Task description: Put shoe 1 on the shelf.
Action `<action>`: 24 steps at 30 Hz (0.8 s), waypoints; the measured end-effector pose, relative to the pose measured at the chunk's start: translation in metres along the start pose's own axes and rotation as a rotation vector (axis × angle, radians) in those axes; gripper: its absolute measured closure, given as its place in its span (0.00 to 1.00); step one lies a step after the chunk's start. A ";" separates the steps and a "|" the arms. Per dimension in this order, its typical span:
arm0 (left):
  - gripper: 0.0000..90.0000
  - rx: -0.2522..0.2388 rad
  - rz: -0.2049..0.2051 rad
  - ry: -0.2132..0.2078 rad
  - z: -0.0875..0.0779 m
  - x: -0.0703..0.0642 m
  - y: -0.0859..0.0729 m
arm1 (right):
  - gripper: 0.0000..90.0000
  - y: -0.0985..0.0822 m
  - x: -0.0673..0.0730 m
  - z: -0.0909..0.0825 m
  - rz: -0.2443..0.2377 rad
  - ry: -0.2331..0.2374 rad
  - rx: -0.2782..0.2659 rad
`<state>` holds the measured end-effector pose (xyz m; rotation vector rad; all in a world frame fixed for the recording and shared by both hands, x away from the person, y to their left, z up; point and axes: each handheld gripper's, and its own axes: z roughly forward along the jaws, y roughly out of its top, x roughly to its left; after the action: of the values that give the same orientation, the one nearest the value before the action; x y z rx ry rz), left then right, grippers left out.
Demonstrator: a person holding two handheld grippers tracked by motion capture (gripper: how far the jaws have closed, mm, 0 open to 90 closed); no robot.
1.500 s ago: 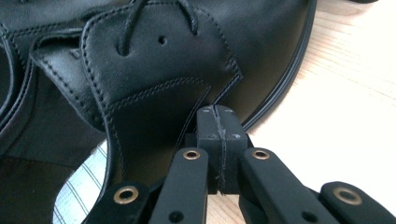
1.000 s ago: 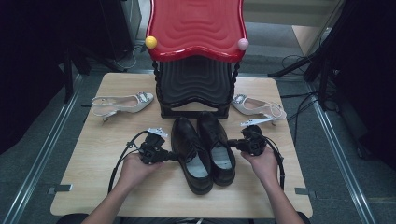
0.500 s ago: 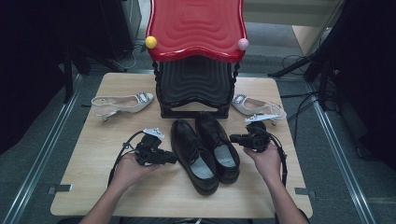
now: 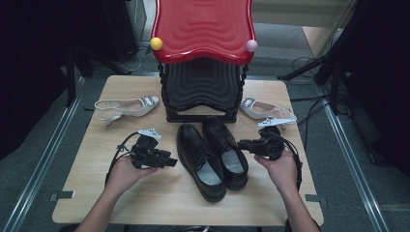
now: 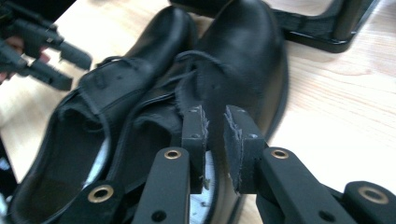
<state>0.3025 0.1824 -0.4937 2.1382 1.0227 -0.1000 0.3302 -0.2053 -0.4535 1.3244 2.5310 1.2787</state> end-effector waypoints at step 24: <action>0.49 0.011 -0.001 0.014 -0.008 0.012 0.015 | 0.70 -0.011 0.055 0.018 -0.043 0.076 0.111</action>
<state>0.3191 0.1896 -0.4838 2.1513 1.0331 -0.0912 0.2941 -0.1589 -0.4548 1.2560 2.7029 1.2197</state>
